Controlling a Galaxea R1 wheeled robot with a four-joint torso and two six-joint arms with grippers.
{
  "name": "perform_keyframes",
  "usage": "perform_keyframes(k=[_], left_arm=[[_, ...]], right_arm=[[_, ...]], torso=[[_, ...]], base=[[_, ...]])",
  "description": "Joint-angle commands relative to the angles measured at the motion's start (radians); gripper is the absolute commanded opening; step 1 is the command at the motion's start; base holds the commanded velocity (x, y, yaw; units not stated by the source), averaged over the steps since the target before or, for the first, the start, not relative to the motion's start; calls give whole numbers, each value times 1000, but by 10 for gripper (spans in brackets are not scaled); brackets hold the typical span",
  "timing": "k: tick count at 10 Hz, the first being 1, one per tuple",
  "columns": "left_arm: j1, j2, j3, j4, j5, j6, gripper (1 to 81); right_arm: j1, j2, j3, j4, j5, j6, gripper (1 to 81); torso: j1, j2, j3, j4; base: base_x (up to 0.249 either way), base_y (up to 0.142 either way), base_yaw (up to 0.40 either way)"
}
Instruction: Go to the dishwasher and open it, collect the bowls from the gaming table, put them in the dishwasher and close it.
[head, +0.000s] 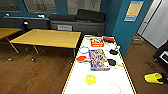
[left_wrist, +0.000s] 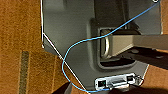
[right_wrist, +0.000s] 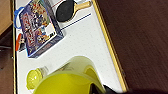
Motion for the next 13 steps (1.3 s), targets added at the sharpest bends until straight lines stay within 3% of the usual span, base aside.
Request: perform_keyframes(k=[1, 3, 5, 6, 8, 10, 12, 13], left_arm=[[-21, -38, 11, 4, 63, 0, 811], [-21, -83, 75, 3, 64, -2, 811], [-29, -138, 169, 1, 63, -2, 811], [-35, -176, 227, -3, 63, -2, 811], [-47, -269, 357, -6, 61, -2, 811], [-73, -411, 548, -6, 61, -2, 811], [-98, -521, 694, -8, 49, -3, 811], [-109, -570, 756, -8, 19, -3, 811]], right_arm=[[-69, -233, 214, -5, -141, -150, 10], [-228, -301, 266, 53, -83, -261, 10], [-434, -333, 278, 153, 79, -426, 10], [-548, -333, 283, 168, 183, -485, 10], [-769, -307, 272, 153, 362, -522, 10], [-944, -215, 222, 100, 544, -527, 10], [-1062, -148, 185, 41, 633, -544, 10], [-1099, -106, 163, 33, 641, -541, 10]], torso=[[0, 0, 0, 0], [0, 0, 0, 0], [0, 0, 0, 0], [0, 0, 0, 0], [0, 0, 0, 0], [0, 0, 0, 0], [0, 0, 0, 0], [0, 0, 0, 0]], base=[[0, 0, 0], [0, 0, 0], [0, 0, 0], [0, 0, 0], [0, 0, 0], [0, 0, 0], [0, 0, 0], [0, 0, 0]])
